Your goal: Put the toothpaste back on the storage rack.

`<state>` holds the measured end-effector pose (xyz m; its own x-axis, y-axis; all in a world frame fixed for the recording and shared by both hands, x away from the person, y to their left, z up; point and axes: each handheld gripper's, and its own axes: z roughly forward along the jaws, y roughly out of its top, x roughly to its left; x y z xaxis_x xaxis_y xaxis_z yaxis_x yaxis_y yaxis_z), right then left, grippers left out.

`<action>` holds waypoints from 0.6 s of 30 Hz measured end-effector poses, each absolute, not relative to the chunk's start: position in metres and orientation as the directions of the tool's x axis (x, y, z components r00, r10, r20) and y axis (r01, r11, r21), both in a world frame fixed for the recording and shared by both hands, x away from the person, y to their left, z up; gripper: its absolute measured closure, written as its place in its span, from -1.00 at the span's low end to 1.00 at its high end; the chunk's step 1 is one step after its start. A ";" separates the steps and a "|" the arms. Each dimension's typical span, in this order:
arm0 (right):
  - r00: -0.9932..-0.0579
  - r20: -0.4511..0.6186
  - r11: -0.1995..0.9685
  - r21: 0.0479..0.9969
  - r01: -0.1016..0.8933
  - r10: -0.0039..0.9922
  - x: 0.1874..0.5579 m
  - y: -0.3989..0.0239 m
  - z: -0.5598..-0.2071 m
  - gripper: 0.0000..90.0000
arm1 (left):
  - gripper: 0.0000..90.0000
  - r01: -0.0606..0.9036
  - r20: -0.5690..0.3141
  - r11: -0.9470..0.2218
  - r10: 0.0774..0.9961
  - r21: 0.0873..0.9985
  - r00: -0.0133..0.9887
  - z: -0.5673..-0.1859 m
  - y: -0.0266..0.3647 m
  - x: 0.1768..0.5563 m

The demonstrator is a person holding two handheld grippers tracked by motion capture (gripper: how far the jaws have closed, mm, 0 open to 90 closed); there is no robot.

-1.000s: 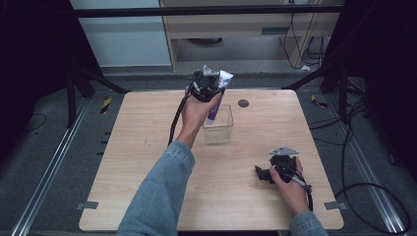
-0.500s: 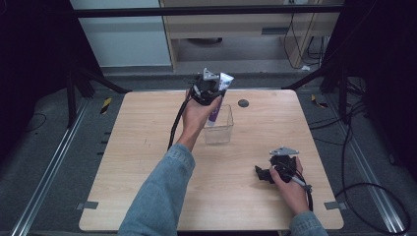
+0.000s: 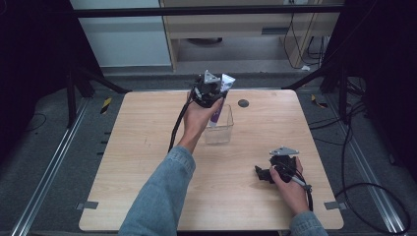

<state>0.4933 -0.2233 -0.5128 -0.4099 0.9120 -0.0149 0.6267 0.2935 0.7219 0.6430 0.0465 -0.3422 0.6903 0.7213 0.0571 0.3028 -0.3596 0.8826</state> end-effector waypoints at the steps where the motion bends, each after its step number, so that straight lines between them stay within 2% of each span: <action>1: -0.411 -0.015 0.294 0.722 0.626 0.912 0.493 -0.223 -0.513 -0.99 | 0.73 0.298 0.054 -0.352 0.721 0.887 0.691 -0.343 0.047 0.643; 18: -0.411 -0.013 0.293 0.722 0.627 0.912 0.493 -0.223 -0.513 -0.99 | 0.73 0.281 0.065 -0.363 0.706 0.888 0.705 -0.353 0.053 0.639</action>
